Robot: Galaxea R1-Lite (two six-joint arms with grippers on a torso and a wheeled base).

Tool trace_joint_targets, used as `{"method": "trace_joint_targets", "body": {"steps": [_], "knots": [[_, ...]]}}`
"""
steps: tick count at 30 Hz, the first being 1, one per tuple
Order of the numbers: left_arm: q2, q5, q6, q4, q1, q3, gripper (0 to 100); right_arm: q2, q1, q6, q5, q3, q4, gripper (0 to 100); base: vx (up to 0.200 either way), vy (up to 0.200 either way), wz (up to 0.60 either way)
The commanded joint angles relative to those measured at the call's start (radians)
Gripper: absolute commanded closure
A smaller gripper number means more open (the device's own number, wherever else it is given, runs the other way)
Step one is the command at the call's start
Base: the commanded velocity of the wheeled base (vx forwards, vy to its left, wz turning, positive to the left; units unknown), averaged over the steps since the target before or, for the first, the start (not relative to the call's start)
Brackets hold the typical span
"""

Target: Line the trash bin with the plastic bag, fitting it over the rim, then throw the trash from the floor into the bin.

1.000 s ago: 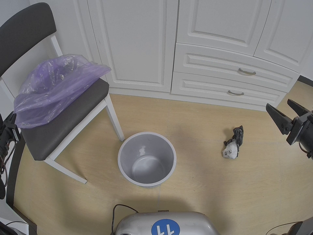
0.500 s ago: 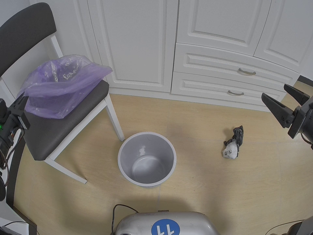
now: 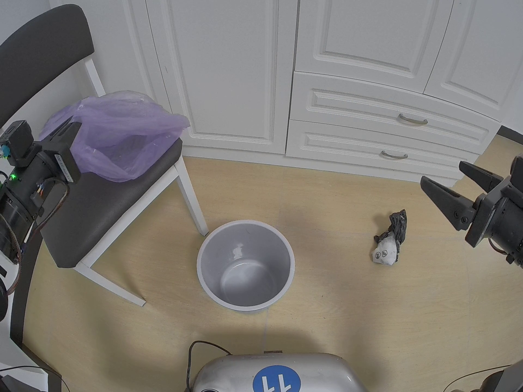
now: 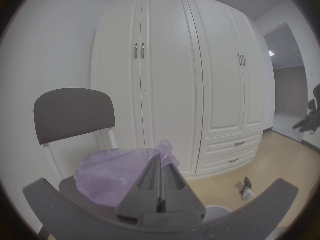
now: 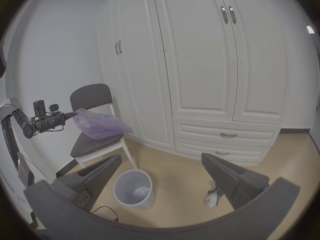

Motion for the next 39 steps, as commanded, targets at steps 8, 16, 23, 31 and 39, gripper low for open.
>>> {"method": "trace_joint_targets", "body": {"steps": [8, 16, 23, 31, 39], "knots": [[-0.058, 0.162, -0.02, 0.018, -0.305, -0.024, 100, 0.184, 0.087, 0.137, 0.051, 0.031, -0.051, 0, 0.0, 0.0, 0.0], [-0.063, 0.162, -0.017, 0.018, -0.38, -0.059, 100, 0.32, 0.145, 0.166, 0.045, 0.064, -0.218, 0, 0.0, 0.0, 0.0], [-0.044, 0.154, -0.02, 0.015, -0.4, -0.081, 100, 0.445, 0.161, 0.216, 0.046, 0.071, -0.331, 0, 0.0, 0.0, 0.0], [-0.104, 0.159, -0.018, 0.015, -0.489, -0.075, 100, 0.635, 0.174, 0.252, 0.042, 0.069, -0.523, 0, 0.0, 0.0, 0.0], [-0.159, 0.162, -0.012, 0.018, -0.575, -0.058, 100, 0.805, 0.182, 0.276, 0.034, 0.071, -0.813, 0, 0.0, 0.0, 0.0]]}}
